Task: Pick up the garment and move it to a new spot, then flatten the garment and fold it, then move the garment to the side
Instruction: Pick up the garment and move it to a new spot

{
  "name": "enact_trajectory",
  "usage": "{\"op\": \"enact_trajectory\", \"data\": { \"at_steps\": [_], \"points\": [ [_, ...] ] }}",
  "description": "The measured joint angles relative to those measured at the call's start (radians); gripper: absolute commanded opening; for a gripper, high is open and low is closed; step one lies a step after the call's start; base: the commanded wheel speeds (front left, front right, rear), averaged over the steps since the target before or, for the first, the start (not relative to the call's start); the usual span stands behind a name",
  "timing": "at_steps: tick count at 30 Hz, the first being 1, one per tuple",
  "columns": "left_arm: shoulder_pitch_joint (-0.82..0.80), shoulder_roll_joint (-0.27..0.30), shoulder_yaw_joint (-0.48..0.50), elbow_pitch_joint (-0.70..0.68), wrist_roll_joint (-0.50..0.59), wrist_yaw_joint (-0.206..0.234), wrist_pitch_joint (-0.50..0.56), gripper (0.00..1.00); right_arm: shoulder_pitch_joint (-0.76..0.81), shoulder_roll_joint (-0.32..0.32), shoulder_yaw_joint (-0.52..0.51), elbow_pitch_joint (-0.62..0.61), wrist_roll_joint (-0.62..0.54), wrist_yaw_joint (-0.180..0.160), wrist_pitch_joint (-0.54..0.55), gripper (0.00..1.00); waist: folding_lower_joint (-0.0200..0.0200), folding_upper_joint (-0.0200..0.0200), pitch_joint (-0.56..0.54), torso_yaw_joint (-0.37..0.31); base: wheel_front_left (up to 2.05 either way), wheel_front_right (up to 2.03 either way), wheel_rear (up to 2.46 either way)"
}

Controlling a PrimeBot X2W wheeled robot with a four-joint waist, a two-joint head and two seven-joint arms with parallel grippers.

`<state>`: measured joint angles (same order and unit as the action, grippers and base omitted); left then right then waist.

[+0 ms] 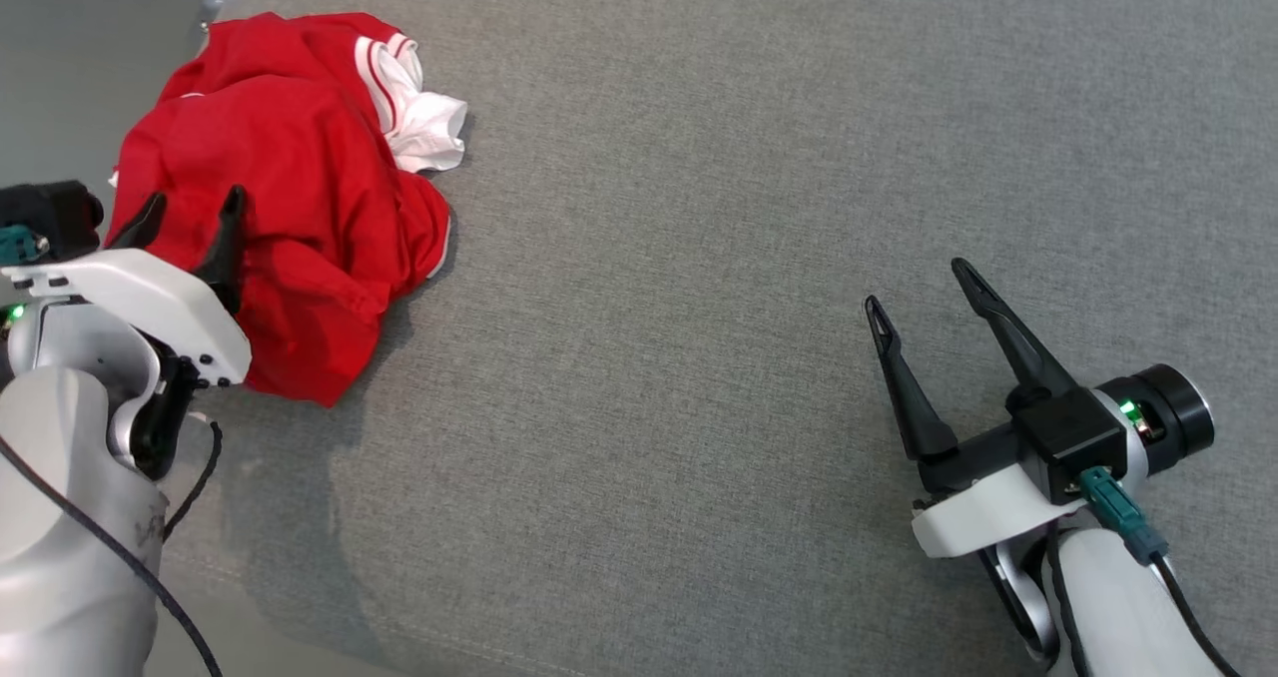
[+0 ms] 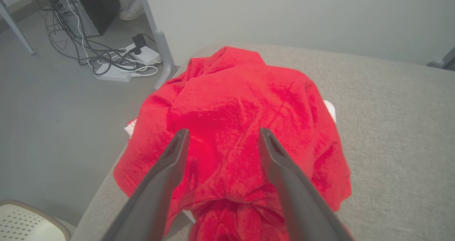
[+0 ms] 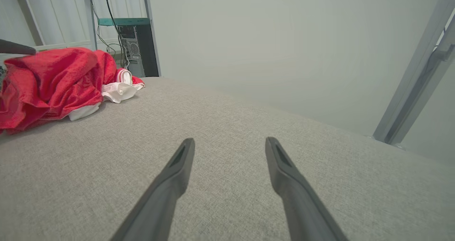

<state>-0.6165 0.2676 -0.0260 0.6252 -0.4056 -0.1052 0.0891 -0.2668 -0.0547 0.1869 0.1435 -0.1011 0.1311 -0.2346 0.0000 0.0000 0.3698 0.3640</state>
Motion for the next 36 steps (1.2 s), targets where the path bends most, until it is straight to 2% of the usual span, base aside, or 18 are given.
{"op": "enact_trajectory", "data": {
  "at_steps": [7, 14, 15, 16, 21, 27, 36],
  "points": [
    [-0.107, 0.065, -0.094, 0.099, 0.012, -0.018, 0.078, 1.00, -0.021, 0.001, 0.014, -0.007, -0.009, 0.000, 0.006, 1.00, 0.0000, 0.0000, 0.046, -0.041, 0.00, 0.00, 0.00],
    [-0.164, 0.074, -0.125, 0.202, -0.036, -0.023, 0.130, 1.00, -0.020, 0.002, 0.019, -0.008, -0.009, 0.000, 0.005, 1.00, 0.0000, 0.0000, 0.073, -0.070, 0.00, 0.00, 0.00],
    [-0.170, 0.076, -0.132, 0.215, -0.043, -0.024, 0.139, 0.71, -0.020, 0.002, 0.019, -0.007, -0.010, 0.000, 0.005, 1.00, 0.0000, 0.0000, 0.074, -0.072, 0.00, 0.00, 0.00],
    [-0.173, 0.076, -0.137, 0.223, -0.056, -0.024, 0.147, 0.00, -0.020, 0.003, 0.021, -0.007, -0.010, 0.000, 0.004, 1.00, 0.0000, 0.0000, 0.075, -0.073, 0.00, 0.00, 0.00],
    [-0.186, 0.081, -0.155, 0.250, -0.099, -0.024, 0.132, 0.00, -0.020, 0.005, 0.019, 0.003, -0.008, 0.000, -0.002, 1.00, 0.0000, 0.0000, 0.067, -0.075, 0.00, 0.00, 0.00],
    [-0.192, 0.104, -0.148, 0.258, -0.107, -0.024, 0.019, 0.00, -0.018, 0.006, 0.019, 0.031, 0.010, 0.000, -0.012, 1.00, 0.0000, 0.0000, 0.024, -0.069, 0.00, 0.00, 0.00],
    [-0.192, 0.107, -0.104, 0.153, -0.131, 0.002, -0.135, 0.00, 0.011, 0.007, 0.020, 0.062, 0.058, 0.000, -0.022, 1.00, 0.0000, 0.0000, -0.090, -0.060, 0.00, 0.00, 0.00]
  ]
}}
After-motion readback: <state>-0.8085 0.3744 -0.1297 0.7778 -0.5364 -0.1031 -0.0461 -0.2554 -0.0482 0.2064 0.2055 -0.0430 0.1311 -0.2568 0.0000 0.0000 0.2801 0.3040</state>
